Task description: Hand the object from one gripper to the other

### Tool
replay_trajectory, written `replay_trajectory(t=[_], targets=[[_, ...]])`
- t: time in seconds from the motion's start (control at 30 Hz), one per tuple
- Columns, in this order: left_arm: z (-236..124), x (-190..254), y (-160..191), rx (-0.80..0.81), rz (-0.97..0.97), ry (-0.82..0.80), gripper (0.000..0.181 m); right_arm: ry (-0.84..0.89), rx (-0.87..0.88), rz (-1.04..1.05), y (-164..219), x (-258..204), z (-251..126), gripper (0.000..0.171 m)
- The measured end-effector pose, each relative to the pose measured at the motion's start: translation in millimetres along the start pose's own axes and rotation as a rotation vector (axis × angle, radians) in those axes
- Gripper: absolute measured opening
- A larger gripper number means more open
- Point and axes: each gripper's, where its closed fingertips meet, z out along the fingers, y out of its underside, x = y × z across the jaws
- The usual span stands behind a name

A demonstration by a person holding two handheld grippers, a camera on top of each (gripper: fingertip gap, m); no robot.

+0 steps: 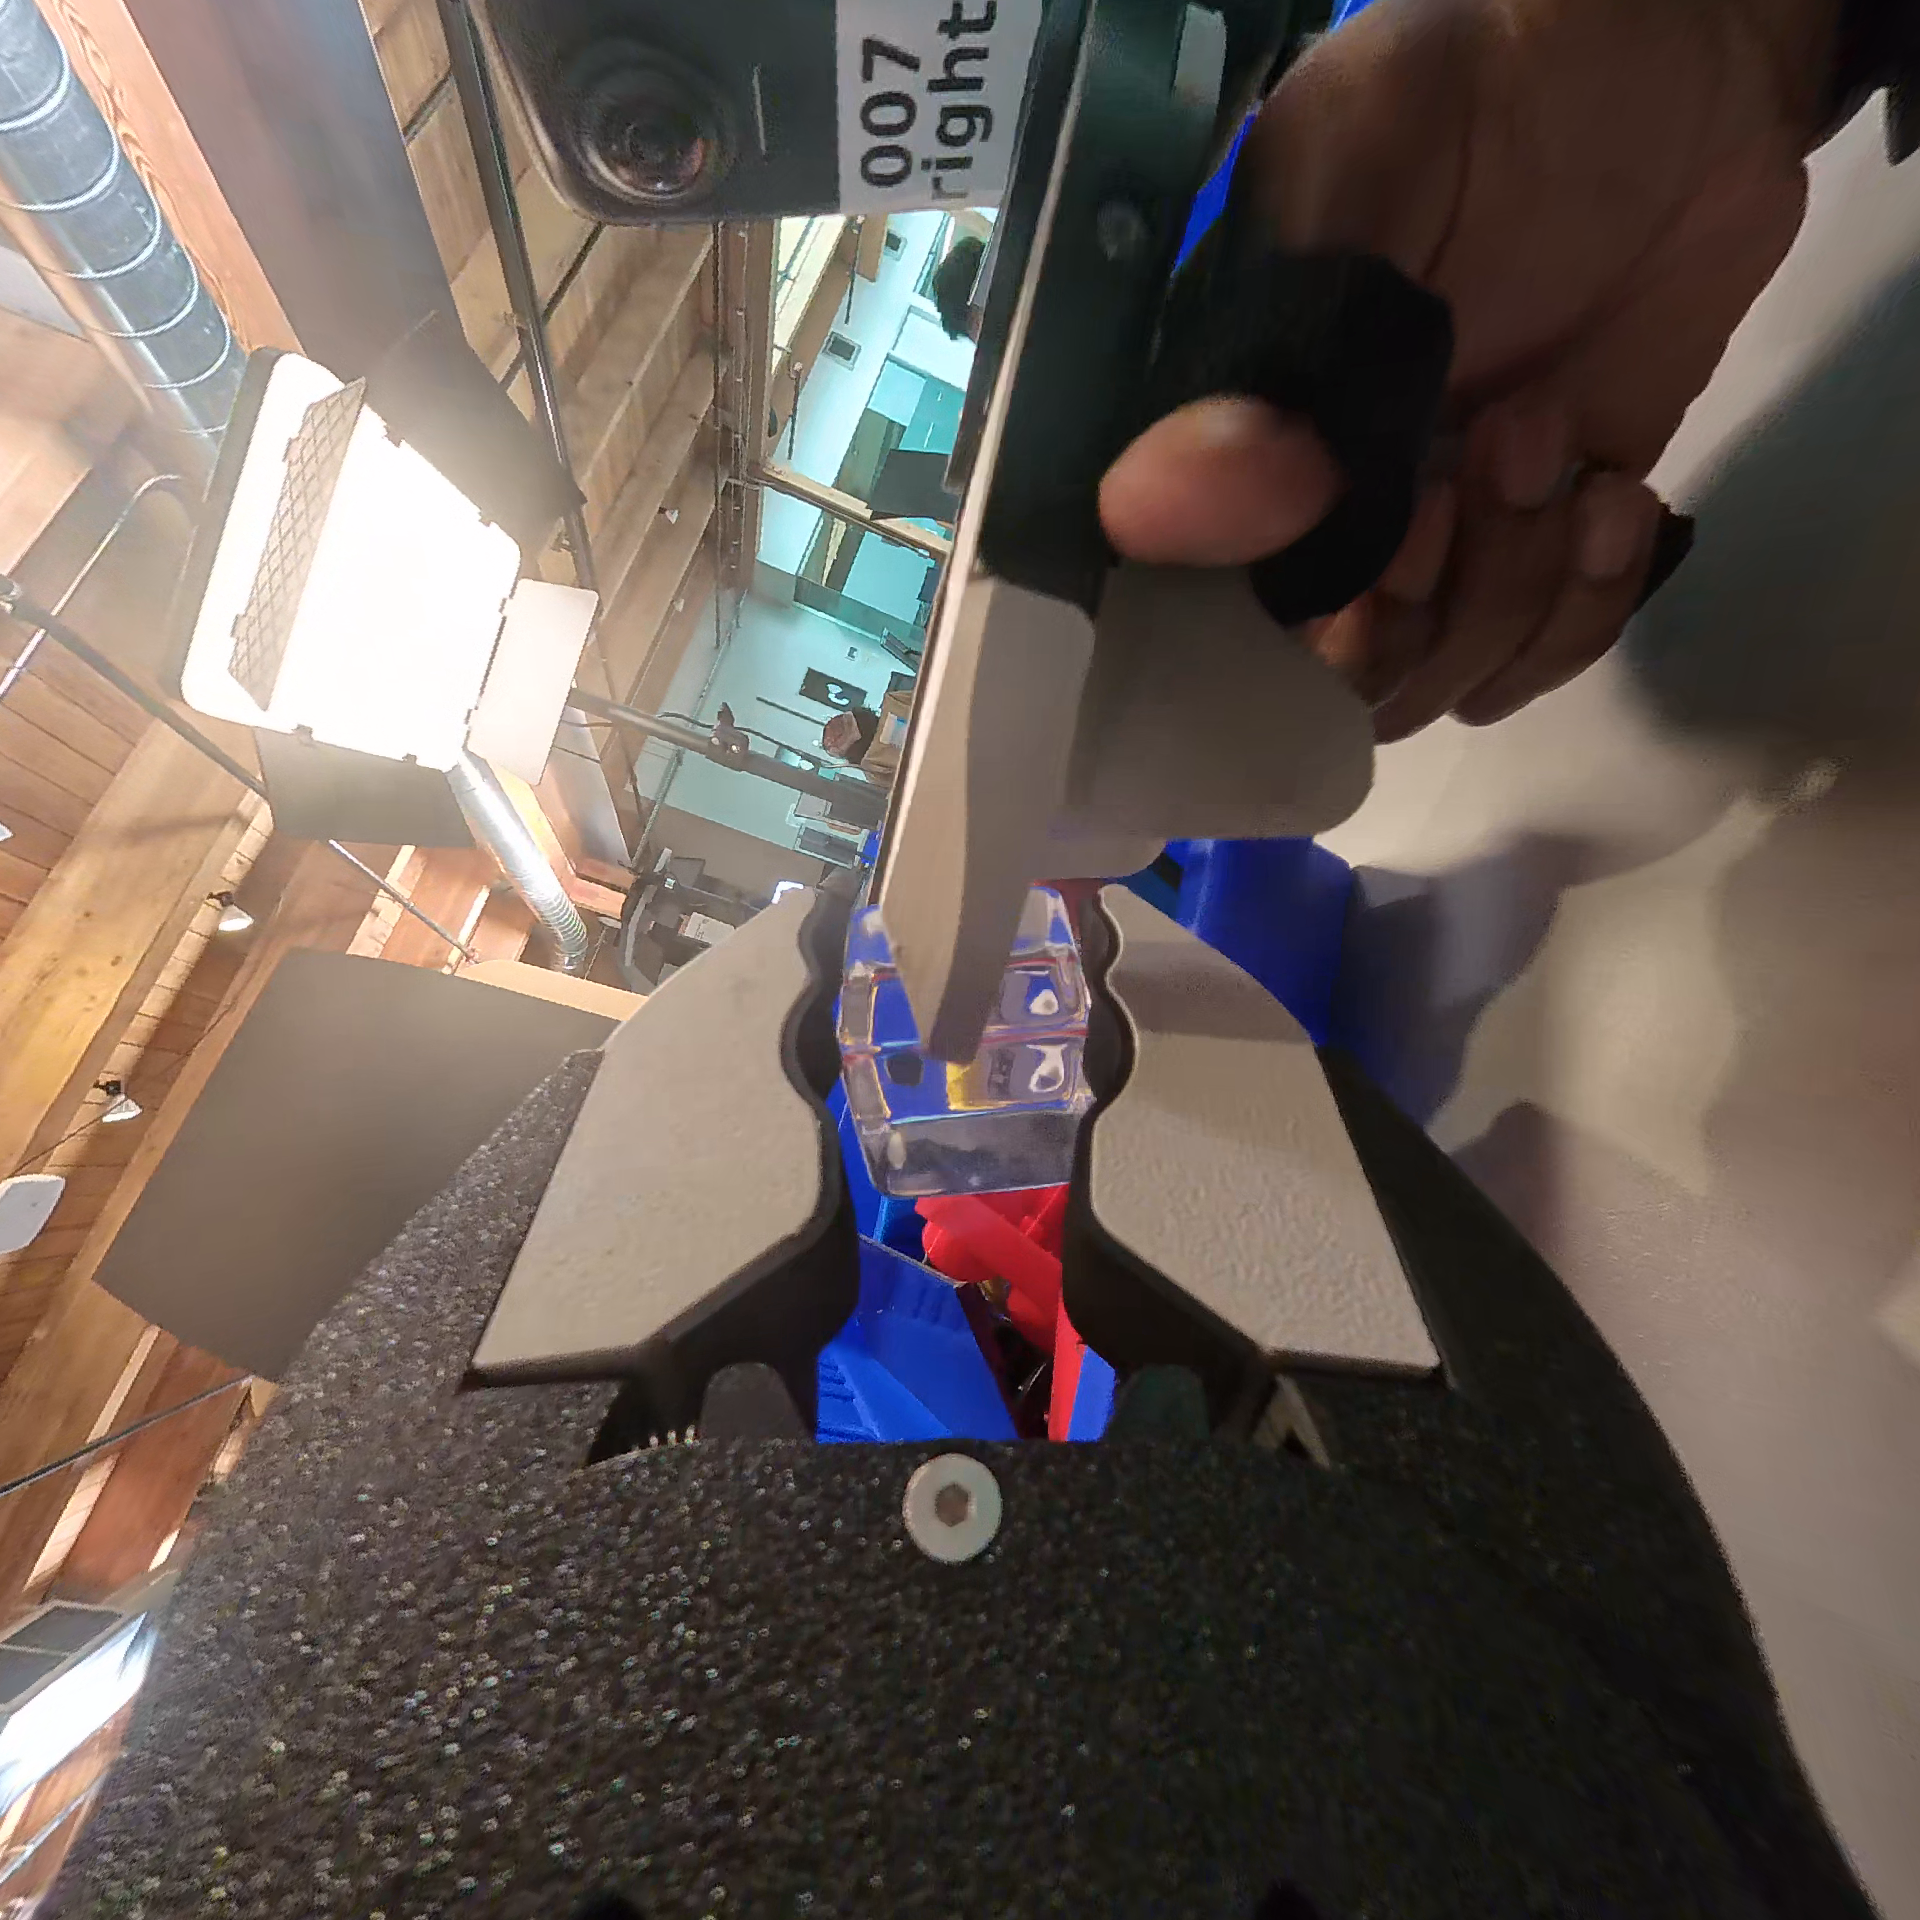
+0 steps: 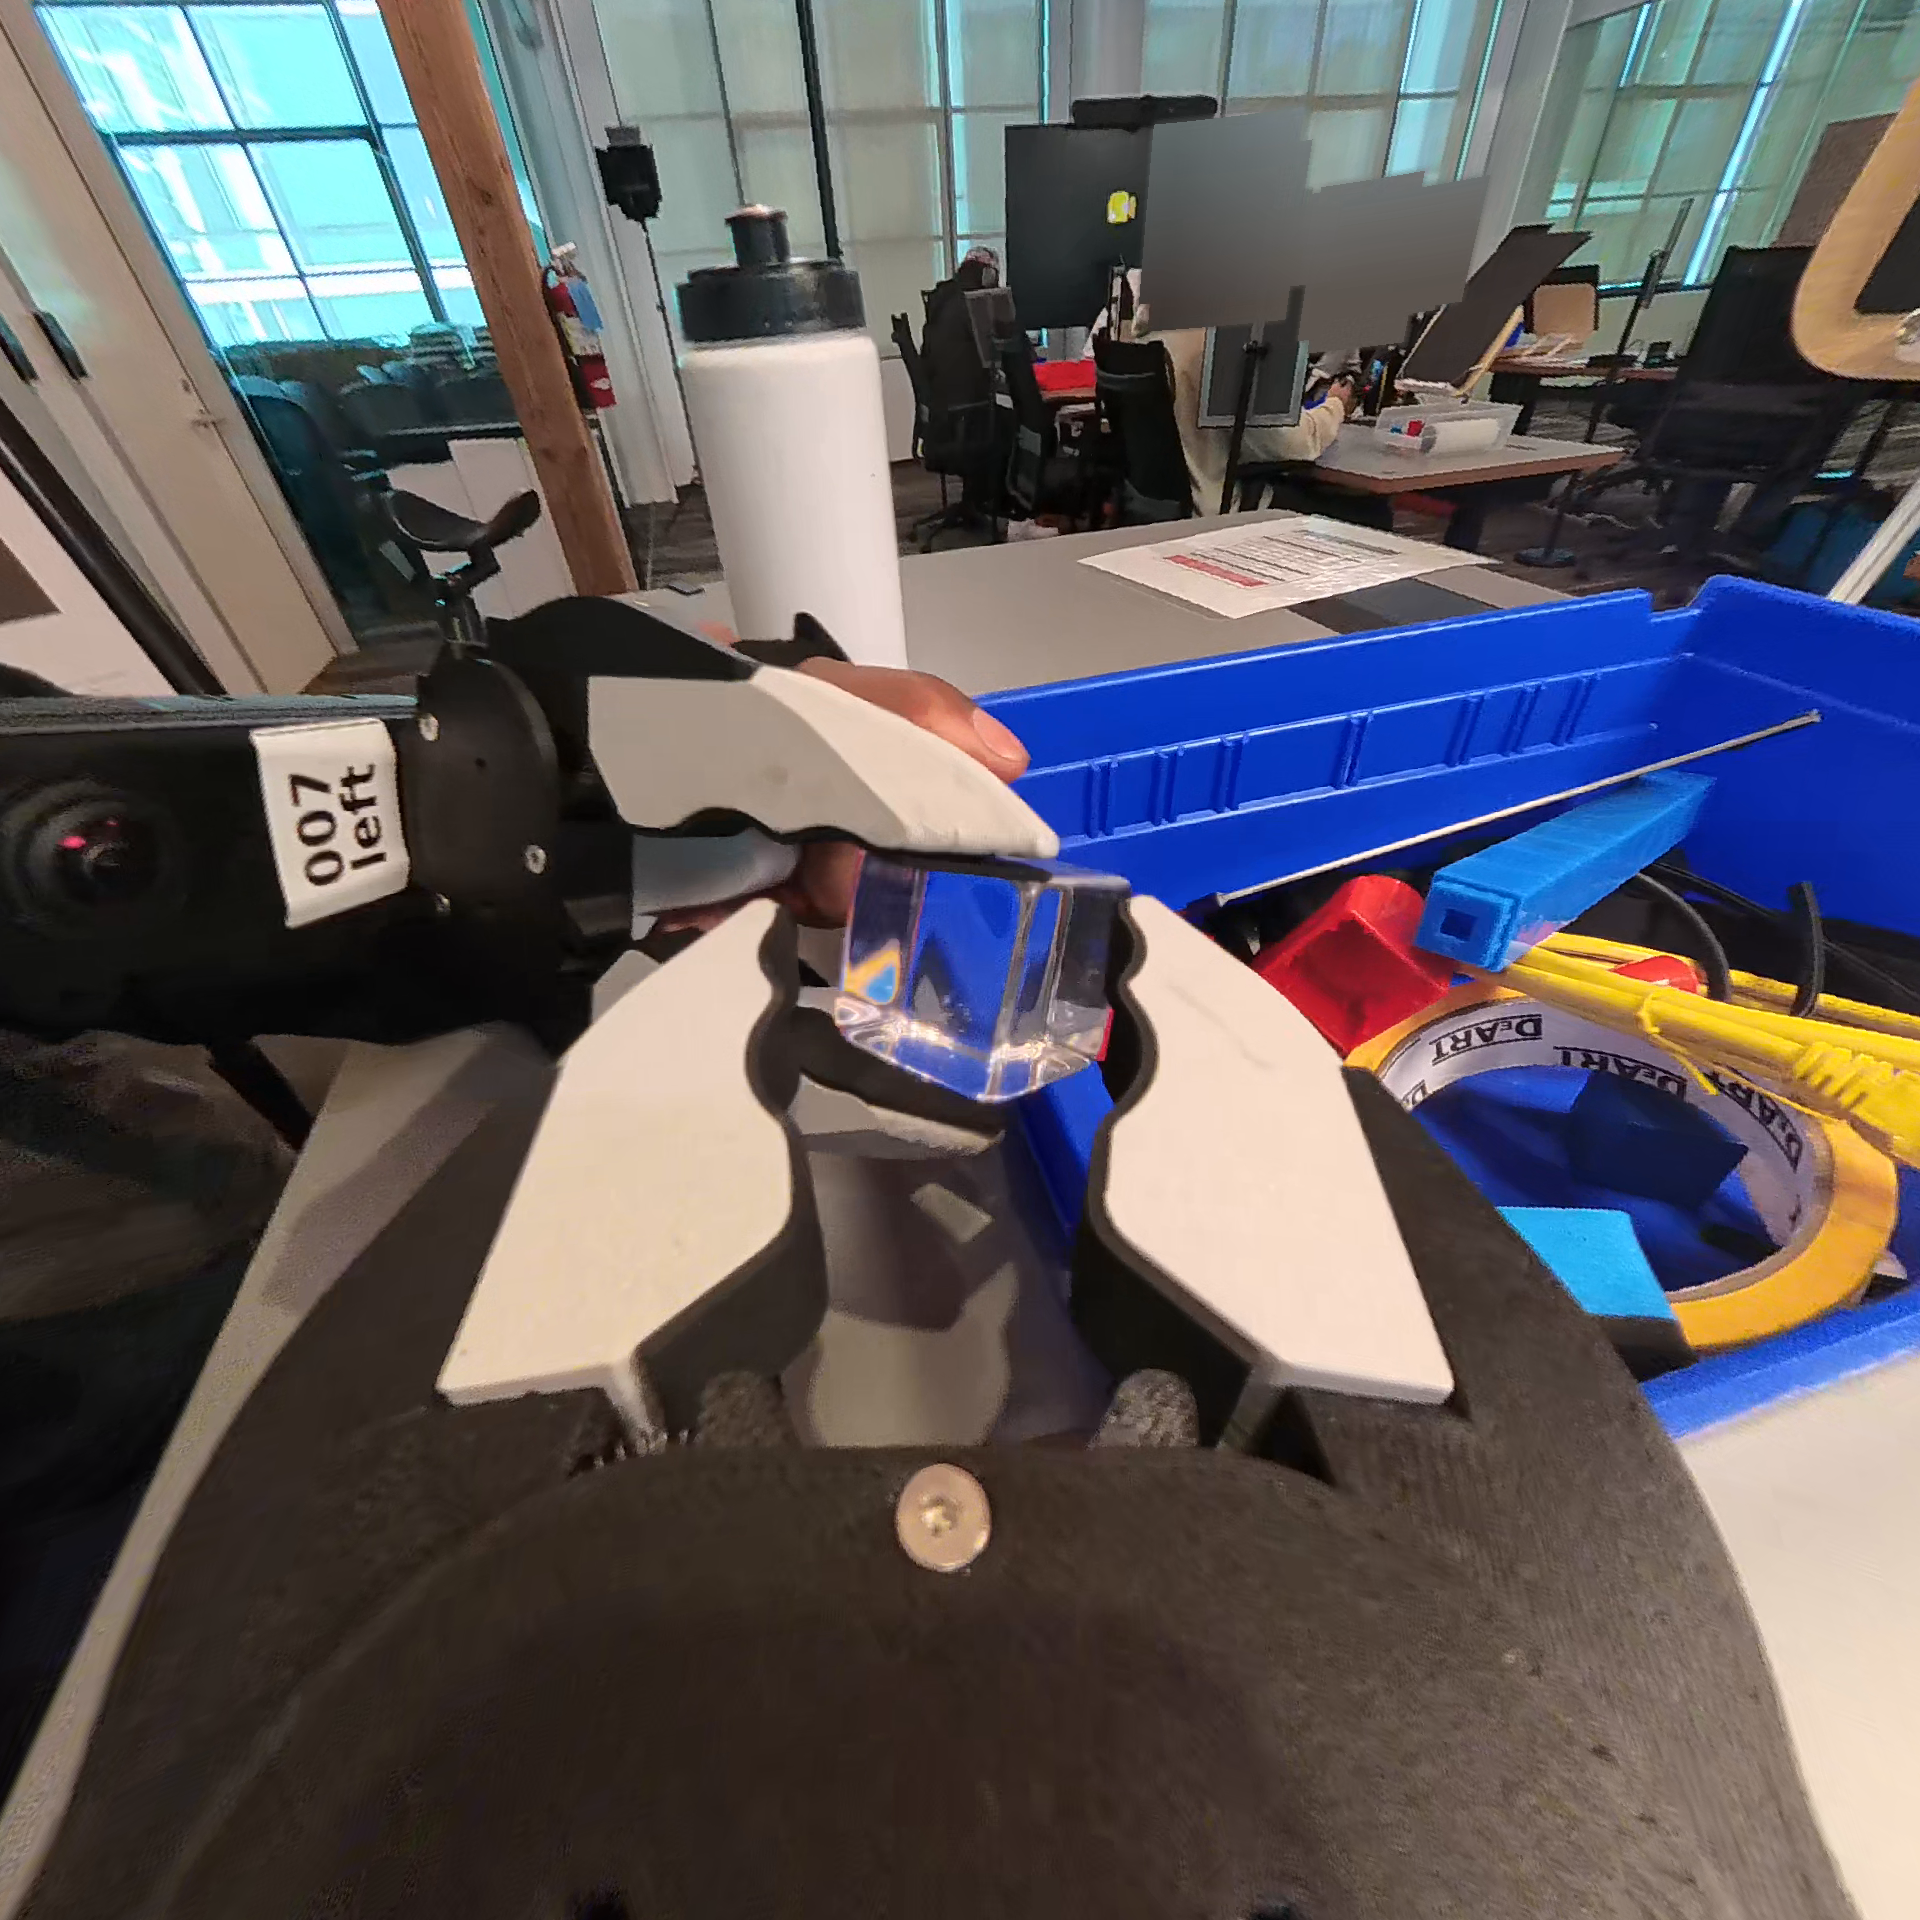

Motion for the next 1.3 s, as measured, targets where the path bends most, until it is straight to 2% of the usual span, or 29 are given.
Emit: replay_trajectory(t=[0.03, 0.1, 0.17, 0.23, 0.4, 0.47, 0.6, 0.77, 0.97, 1.07, 1.2, 1.3], targets=[[0, 2, -1, 0.005, 0.004, 0.007, 0.045, 0.015, -0.008, -0.012, 2, 1, 1, 0.053], [-1, 2, -5, 0.025, 0.012, -0.001, 0.024, 0.037, -0.031, -0.036, 5, 4, 2, 0.047], [-1, 3, -5, 0.024, 0.004, 0.005, 0.020, 0.041, -0.040, -0.067, 6, 2, 2, 0.033], [-1, 3, -4, 0.029, -0.012, 0.012, 0.019, 0.052, -0.038, -0.080, 6, 3, 2, 0.031], [0, 5, 4, 0.007, -0.153, 0.095, 0.032, 0.081, -0.048, -0.064, 5, 11, -1, 0.040], [1, 12, 8, -0.018, -0.275, 0.200, 0.044, 0.077, -0.026, -0.063, -1, 11, -4, 0.040], [-8, 23, -5, 0.046, -0.456, 0.376, 0.045, 0.061, -0.004, -0.074, -8, 10, -8, 0.039], [-23, 42, -24, 0.075, -0.685, 0.647, 0.070, 0.040, -0.019, -0.123, -3, 7, -11, 0.041], [-39, 34, -61, 0.169, -0.713, 0.711, 0.079, -0.076, 0.106, -0.178, -22, -15, -26, 0.048], [-48, 37, -81, 0.250, -0.730, 0.774, 0.079, -0.199, 0.219, -0.193, -37, -34, -43, 0.040], [-57, 70, -93, 0.263, -0.740, 0.955, 0.078, -0.302, 0.311, -0.090, -55, -34, -63, 0.039], [-52, 109, -92, 0.180, -0.611, 1.033, 0.086, -0.309, 0.303, -0.053, -54, -28, -64, 0.040]])
